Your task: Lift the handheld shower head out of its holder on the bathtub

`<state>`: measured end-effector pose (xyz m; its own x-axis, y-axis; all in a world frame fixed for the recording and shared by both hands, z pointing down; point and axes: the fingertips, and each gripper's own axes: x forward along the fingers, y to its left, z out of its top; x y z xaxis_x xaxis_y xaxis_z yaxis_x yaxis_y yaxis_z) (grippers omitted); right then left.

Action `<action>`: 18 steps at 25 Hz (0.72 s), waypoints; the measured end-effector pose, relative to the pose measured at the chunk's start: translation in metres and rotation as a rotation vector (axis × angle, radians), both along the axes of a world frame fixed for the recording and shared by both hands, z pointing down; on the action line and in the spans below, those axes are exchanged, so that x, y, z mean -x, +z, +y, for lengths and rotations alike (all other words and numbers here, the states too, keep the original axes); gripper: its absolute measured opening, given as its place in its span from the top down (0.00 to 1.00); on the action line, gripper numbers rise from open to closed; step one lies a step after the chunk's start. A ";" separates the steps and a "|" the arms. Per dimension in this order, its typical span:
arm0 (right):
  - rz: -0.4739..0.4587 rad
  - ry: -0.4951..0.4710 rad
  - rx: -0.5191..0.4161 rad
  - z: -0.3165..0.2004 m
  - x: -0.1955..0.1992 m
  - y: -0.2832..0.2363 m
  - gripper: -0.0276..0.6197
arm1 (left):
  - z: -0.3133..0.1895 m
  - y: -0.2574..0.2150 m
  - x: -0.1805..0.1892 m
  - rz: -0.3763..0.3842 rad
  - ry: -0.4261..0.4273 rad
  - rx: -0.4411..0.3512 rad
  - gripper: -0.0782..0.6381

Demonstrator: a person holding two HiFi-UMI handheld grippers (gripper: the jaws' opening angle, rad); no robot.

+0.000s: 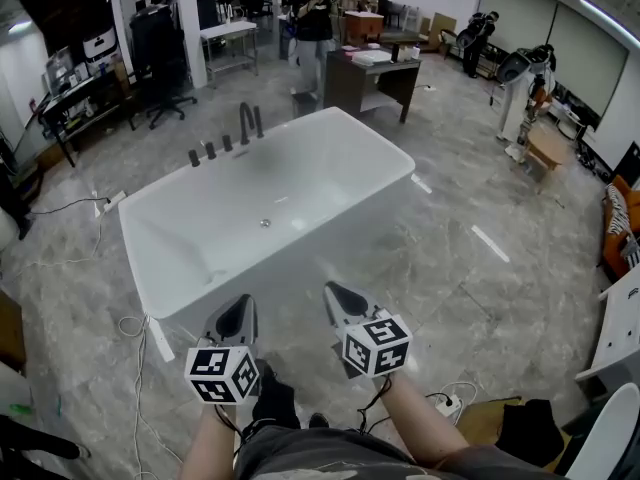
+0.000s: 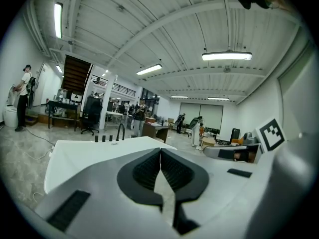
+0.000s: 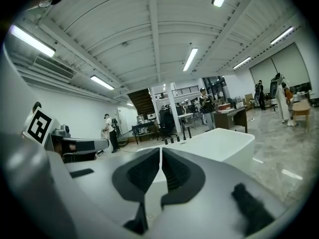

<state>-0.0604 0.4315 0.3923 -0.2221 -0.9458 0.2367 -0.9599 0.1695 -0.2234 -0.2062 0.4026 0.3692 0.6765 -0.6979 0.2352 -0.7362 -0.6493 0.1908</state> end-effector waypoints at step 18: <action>0.072 0.038 0.089 -0.126 -0.037 0.029 0.91 | -0.146 0.019 -0.031 0.076 0.034 0.039 0.87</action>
